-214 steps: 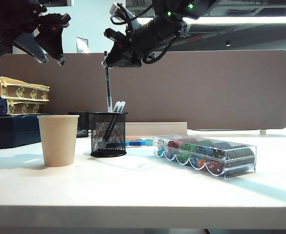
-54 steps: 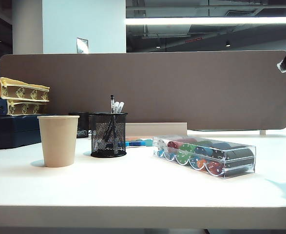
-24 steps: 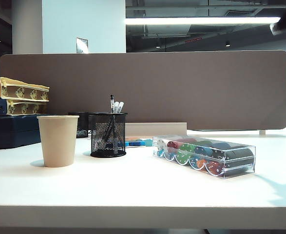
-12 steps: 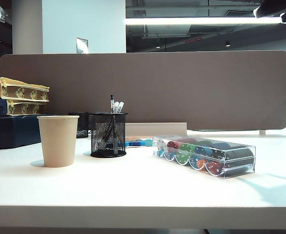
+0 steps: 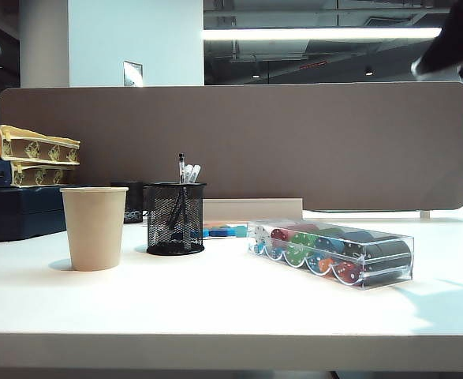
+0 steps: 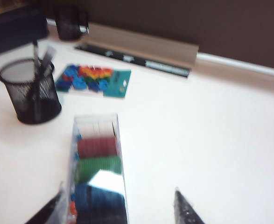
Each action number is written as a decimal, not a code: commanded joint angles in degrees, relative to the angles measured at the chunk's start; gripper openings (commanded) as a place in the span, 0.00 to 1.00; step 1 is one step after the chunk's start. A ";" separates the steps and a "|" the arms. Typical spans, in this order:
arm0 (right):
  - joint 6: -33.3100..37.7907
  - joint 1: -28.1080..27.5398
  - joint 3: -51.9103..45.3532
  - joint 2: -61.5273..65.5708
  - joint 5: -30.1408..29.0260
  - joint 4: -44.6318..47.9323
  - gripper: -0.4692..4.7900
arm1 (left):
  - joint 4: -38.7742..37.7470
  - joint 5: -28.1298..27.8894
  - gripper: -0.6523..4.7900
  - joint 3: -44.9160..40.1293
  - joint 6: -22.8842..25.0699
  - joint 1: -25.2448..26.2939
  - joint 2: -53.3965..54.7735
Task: Pick up one pen and put it in the pen container.
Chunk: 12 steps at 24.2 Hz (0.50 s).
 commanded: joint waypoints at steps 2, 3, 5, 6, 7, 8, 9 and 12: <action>-0.17 0.20 -0.33 -0.09 1.81 4.07 0.71 | 0.31 0.70 0.56 -0.44 0.31 0.07 0.02; -0.17 0.20 -0.35 -0.61 1.88 3.93 0.71 | 0.85 0.61 0.56 -0.44 0.61 0.07 -0.15; -1.25 0.20 -0.35 -2.91 2.45 3.02 0.71 | 2.12 0.11 0.56 -0.44 2.10 0.07 -0.94; -1.51 0.20 -0.35 -4.15 2.69 2.16 0.71 | 2.45 0.04 0.56 -0.44 2.67 0.07 -1.55; -1.49 0.20 -0.35 -5.31 2.84 0.96 0.71 | 2.32 0.04 0.56 -0.44 2.89 0.07 -2.12; -1.49 0.15 -0.35 -7.02 3.15 -1.03 0.71 | 1.62 0.04 0.56 -0.44 2.80 0.07 -2.95; -1.49 0.17 -0.37 -8.81 3.93 -2.97 0.71 | 0.76 -0.04 0.56 -0.44 2.80 0.07 -3.74; -1.49 0.15 -1.20 -13.46 6.40 -6.03 0.71 | -2.60 -0.37 0.56 -0.46 1.68 0.07 -6.40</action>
